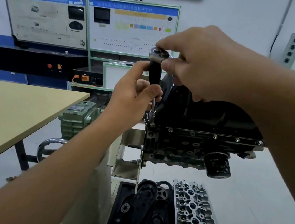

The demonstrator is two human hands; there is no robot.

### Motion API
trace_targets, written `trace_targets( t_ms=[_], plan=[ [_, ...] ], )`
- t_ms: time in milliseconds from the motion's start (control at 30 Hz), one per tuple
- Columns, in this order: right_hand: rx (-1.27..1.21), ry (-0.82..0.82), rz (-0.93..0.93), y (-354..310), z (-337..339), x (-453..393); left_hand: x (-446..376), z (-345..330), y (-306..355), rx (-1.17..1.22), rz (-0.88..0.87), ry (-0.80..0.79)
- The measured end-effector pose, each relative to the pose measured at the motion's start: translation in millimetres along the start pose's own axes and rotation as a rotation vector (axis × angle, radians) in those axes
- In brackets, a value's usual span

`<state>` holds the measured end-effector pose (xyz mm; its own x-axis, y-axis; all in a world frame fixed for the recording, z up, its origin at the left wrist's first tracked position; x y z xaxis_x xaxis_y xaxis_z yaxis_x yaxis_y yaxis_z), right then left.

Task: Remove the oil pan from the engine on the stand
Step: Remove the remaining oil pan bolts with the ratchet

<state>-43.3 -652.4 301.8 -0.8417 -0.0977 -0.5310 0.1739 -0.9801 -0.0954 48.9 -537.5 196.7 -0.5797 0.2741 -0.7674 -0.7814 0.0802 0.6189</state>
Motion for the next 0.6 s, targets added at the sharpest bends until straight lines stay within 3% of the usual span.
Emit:
trace_targets(
  t_ms=[200, 400, 600],
  plan=[
    [-0.050, -0.076, -0.052, 2, -4, -5, -1, -2, -1, -0.026, -0.005, -0.005],
    [0.071, 0.043, -0.046, -8, -5, -5, -7, -2, -4, -0.052, 0.022, -0.012],
    [0.012, 0.096, -0.101, -18, -5, -4, -4, -2, -9, -0.107, -0.037, 0.058]
  ],
)
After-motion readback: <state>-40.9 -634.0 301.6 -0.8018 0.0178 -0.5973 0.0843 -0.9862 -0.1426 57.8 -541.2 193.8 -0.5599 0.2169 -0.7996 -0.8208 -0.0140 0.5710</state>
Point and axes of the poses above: each hand's wrist, its own x-axis away from the middle knuckle, its own z-axis out of the back of the hand, y = z × x, the point moved 5 cm from there along -x, towards the middle knuckle, and after that the axes turned 8 degrees about -z, right-handed, at the moved point
